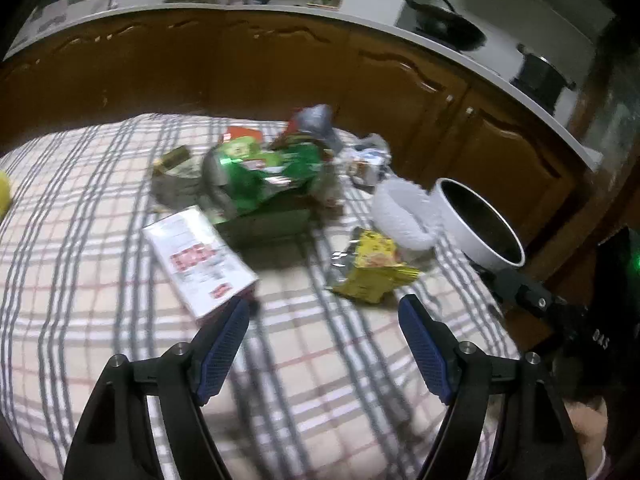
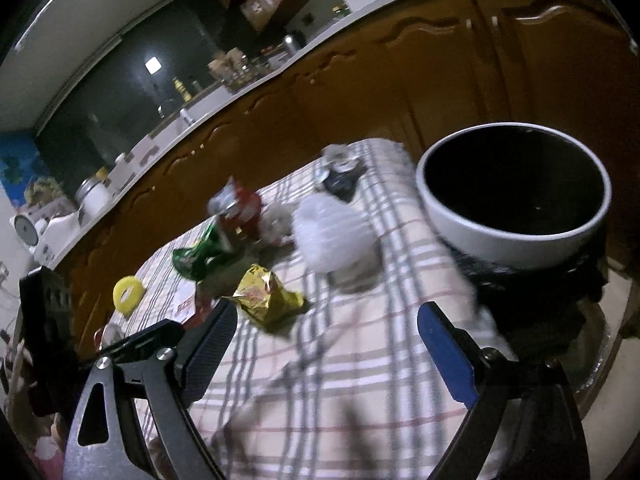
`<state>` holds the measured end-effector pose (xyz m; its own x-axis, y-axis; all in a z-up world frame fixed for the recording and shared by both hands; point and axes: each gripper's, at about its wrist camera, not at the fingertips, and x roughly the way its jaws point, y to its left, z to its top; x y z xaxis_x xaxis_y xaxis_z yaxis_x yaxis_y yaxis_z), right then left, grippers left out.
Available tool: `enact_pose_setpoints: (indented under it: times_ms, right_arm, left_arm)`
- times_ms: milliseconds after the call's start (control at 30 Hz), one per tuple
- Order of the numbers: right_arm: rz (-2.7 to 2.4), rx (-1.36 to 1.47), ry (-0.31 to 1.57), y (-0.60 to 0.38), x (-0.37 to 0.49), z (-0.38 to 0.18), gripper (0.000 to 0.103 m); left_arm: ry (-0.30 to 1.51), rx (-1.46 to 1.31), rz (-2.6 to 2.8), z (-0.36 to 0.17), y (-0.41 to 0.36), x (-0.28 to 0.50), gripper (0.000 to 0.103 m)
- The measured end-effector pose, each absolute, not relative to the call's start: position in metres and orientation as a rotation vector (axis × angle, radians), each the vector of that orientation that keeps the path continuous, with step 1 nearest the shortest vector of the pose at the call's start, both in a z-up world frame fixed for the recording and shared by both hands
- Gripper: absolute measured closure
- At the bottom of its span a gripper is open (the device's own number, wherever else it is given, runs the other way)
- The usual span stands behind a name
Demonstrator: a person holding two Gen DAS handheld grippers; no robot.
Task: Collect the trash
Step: 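Move both open tools from the bowl back over the table, then grasp the red-and-white card box with the left tool while the right tool grasps the yellow snack bag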
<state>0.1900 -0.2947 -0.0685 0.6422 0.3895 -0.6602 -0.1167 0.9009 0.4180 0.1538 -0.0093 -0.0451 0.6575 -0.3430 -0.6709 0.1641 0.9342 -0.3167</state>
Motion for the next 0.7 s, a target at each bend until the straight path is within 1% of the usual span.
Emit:
enact_pose_setpoints:
  times_ms: [167,367,500,633,667,700]
  right_arm:
    - [0.326,0.335,0.837,-0.278,0.192,-0.072,0.01]
    - [0.352,0.333,0.87,-0.262,0.204,-0.081,0.011]
    - [0.381,0.334,0.902,-0.25,0.218,-0.089,0.02]
    - [0.404,0.326,0.93,-0.238,0.233,-0.098,0.023]
    - [0.409,0.322,0.943,-0.233,0.239,-0.102,0.025]
    - [0.414,0.32,0.952,-0.231,0.242,-0.103,0.03]
  left_arm:
    - [0.819,-0.269,-0.212,-0.047,0.008,0.158,0.026]
    - [0.881,-0.32,-0.13,-0.054,0.018,0.179,0.026]
    - [0.913,-0.344,-0.103,-0.061,0.015,0.198,0.025]
    - [0.927,-0.335,-0.067,-0.072,0.012,0.219,0.025]
    - [0.928,-0.331,-0.057,-0.075,0.012,0.222,0.027]
    - [0.931,-0.323,-0.046,-0.079,0.012,0.226,0.03]
